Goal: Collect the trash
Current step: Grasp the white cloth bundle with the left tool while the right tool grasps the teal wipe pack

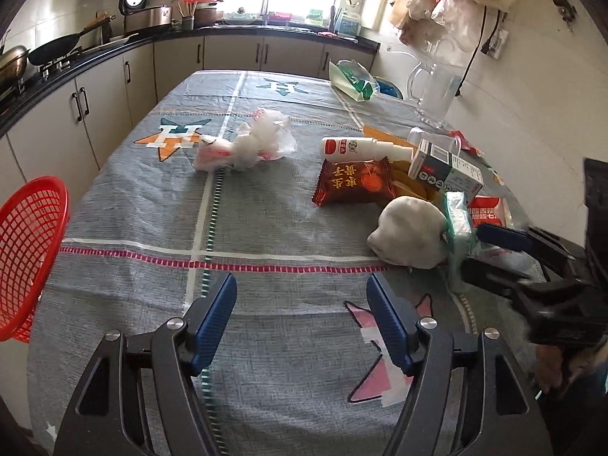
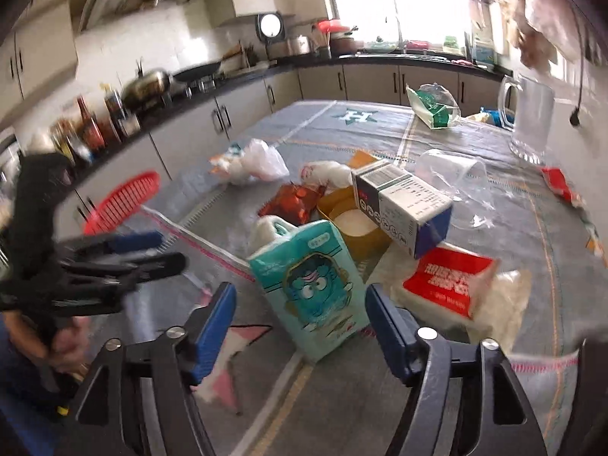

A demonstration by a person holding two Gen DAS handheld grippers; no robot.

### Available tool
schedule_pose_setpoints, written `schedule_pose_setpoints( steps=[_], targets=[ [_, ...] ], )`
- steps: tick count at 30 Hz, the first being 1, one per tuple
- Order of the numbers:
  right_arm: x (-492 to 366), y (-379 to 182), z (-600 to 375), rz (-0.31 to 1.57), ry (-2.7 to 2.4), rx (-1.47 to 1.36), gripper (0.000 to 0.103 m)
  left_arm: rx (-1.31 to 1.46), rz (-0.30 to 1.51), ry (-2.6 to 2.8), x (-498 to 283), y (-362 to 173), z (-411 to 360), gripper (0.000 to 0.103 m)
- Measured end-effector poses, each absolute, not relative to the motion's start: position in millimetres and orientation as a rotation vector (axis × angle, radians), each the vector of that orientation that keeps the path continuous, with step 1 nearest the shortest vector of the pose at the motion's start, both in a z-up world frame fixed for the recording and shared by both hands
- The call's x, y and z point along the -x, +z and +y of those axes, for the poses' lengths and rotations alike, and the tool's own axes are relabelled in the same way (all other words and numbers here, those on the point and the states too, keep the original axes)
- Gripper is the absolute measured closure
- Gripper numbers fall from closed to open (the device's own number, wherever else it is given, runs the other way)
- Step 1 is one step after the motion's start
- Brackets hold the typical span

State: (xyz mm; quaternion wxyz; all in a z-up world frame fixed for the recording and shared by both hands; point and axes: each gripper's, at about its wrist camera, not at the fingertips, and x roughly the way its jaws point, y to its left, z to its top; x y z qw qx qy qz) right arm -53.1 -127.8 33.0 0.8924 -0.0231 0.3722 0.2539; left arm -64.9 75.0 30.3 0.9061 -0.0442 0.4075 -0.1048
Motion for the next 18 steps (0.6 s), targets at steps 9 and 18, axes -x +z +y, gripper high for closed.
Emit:
schedule_pose_setpoints(
  steps=[9, 18],
  targets=[
    [32.2, 16.3, -136.9, 0.810, 0.564, -0.024, 0.067, 0.064, 0.847, -0.247, 59.3, 42.1, 67.2, 0.024],
    [37.4, 20.6, -181.7, 0.748, 0.493, -0.231, 0.085, 0.029, 0.875, -0.327, 33.0, 44.1, 15.3, 0.022]
  ],
)
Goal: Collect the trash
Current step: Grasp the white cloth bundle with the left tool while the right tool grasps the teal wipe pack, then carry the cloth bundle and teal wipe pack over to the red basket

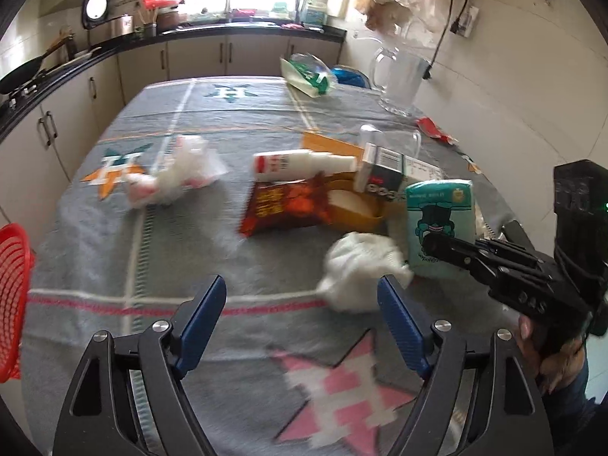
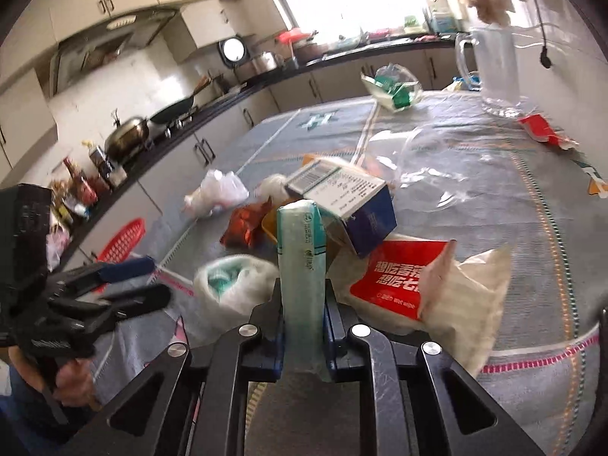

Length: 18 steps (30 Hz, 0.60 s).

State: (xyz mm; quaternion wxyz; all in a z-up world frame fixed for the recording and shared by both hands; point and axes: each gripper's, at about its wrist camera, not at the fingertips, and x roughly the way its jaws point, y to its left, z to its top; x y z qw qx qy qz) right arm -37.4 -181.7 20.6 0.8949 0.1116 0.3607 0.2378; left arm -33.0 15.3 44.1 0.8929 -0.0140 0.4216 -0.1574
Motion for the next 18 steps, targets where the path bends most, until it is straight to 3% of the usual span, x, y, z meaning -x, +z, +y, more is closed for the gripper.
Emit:
schedule_pose_setpoints(
  steps=[9, 10, 12, 13, 18],
  targets=[
    [40.3, 17.7, -210.9, 0.720, 0.463, -0.369, 0.085, -0.004, 0.940, -0.361, 7.8, 18.9, -25.6, 0.024],
    [41.2, 18.7, -209.5, 0.716, 0.463, -0.362, 0.085, -0.001, 0.943, -0.355, 6.4, 17.2, -27.3, 0.027],
    [43.0, 20.7, -205.9, 0.711, 0.469, -0.346, 0.085, 0.016, 0.958, -0.367, 3.6, 13.1, -28.8, 0.047],
    [43.7, 21.1, -205.5, 0.709, 0.470, -0.344, 0.085, 0.026, 0.963, -0.374, 4.3, 12.5, -29.1, 0.051],
    [44.7, 21.0, -205.9, 0.704, 0.474, -0.344, 0.085, 0.010, 0.902, -0.332, 19.9, 21.4, -20.0, 0.056]
  ],
)
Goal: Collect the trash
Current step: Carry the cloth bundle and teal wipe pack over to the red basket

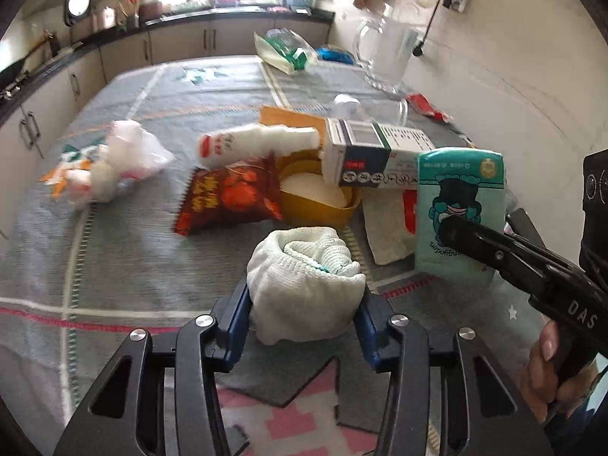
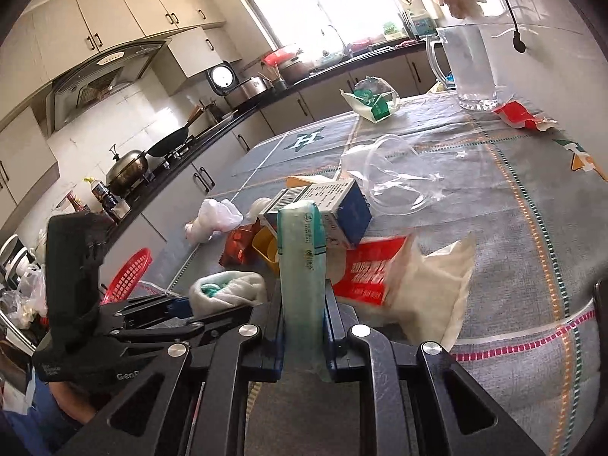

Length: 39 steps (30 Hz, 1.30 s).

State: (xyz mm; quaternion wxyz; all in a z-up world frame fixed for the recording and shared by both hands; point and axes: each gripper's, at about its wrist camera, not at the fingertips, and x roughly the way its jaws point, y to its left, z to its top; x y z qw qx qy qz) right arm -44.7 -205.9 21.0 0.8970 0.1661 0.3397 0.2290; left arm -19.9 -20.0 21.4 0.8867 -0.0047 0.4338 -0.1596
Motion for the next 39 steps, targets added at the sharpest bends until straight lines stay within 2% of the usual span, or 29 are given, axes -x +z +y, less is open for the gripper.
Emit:
schedule_pose_setpoints(
  steps=[11, 39],
  targets=[
    [60.6, 27.8, -168.2, 0.705, 0.502, -0.255, 0.085, 0.002, 0.776, -0.177, 50.4, 46.1, 27.8, 0.056],
    [69.2, 39.8, -122.6, 0.736, 0.535, -0.191, 0.085, 0.002, 0.744, -0.115, 64.8, 43.4, 59.4, 0.056]
  ],
)
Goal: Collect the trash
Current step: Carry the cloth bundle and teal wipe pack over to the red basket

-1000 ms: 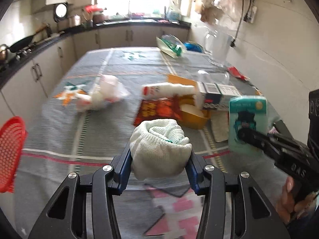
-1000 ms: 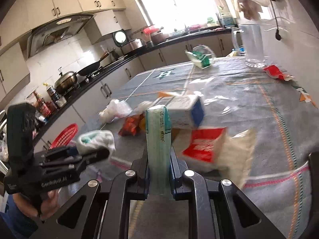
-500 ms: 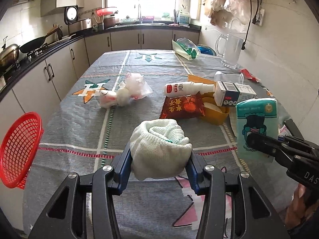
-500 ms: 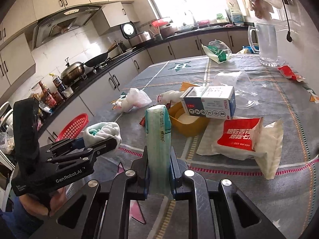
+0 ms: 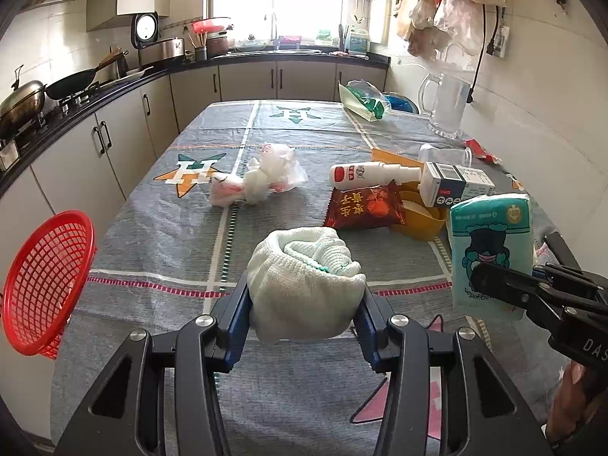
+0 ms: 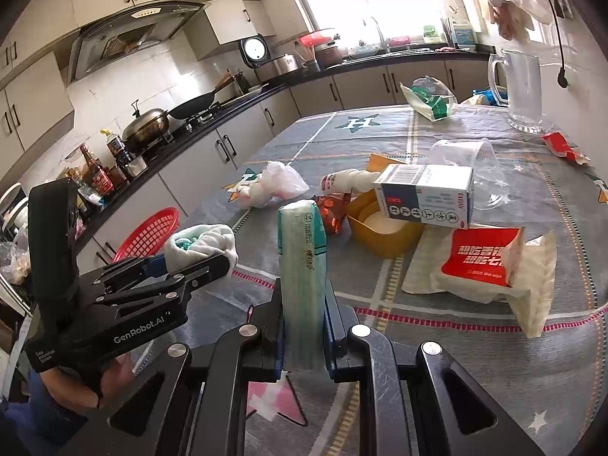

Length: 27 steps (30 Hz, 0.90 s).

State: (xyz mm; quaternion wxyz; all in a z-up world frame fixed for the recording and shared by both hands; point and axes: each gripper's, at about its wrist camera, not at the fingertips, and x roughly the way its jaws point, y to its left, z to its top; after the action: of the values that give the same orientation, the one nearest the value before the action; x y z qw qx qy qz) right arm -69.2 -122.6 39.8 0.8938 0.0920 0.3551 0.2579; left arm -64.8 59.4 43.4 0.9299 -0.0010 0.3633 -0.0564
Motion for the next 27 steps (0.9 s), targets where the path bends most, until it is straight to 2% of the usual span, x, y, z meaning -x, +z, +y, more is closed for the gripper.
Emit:
schedule_pose_setpoints(
  steps=[27],
  targets=[
    [59.0, 51.4, -80.2, 0.756, 0.612, -0.149, 0.085, 0.083, 0.702, -0.024, 74.2, 54.6, 118.1, 0.056]
  ],
)
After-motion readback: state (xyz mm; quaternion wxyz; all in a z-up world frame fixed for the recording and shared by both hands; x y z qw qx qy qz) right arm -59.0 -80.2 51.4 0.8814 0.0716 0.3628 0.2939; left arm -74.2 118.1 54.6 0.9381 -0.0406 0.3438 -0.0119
